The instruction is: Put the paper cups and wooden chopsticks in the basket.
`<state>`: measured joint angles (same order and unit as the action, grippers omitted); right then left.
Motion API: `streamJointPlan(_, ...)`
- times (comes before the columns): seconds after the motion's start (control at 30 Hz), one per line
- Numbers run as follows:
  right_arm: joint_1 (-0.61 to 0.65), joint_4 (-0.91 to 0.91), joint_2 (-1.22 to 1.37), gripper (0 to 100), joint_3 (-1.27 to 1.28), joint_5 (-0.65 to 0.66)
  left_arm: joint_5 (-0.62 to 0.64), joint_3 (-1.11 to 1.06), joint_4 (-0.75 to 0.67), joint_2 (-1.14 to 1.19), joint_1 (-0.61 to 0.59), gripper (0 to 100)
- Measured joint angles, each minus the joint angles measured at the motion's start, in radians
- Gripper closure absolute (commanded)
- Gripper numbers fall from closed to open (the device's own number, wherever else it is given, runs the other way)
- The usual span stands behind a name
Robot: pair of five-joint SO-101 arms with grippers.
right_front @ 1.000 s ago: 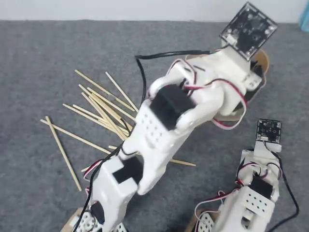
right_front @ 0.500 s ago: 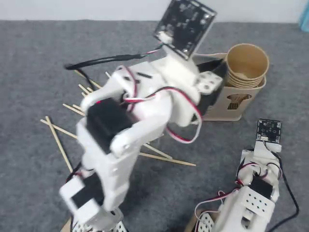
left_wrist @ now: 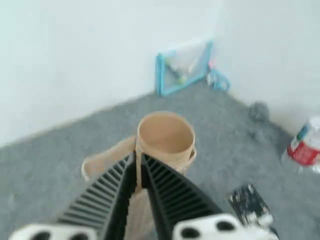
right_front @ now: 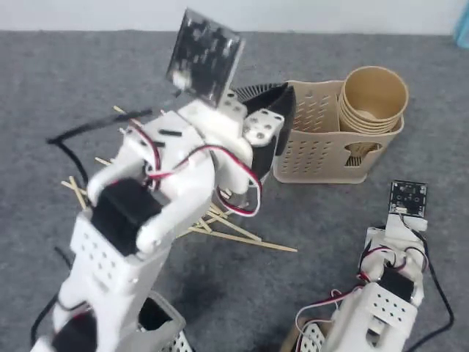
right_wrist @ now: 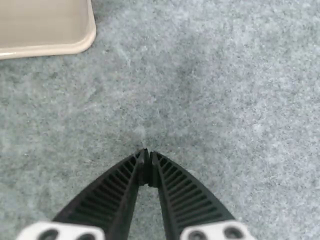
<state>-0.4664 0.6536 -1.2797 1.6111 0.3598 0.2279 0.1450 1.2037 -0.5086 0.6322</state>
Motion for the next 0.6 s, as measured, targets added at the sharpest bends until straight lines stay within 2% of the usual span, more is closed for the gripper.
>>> streamJointPlan(0.1, 0.000, 0.000, 0.000, 99.0, 0.000, 0.000, 0.002, -0.212, -0.198, -0.100, 0.003, 99)
streamJointPlan(0.23, 0.000, 0.000, 0.000, 99.0, 0.000, 0.000, 0.002, -0.382, -0.448, -0.129, 0.000, 99)
streamJointPlan(0.4, 0.000, 0.000, 0.000, 99.0, 0.000, 0.000, 0.002, -0.476, -0.802, -0.074, 0.003, 99)
streamJointPlan(0.6, 0.000, 0.000, 0.000, 99.0, 0.000, 0.000, 0.002, -0.506, -1.191, 0.138, 0.012, 99)
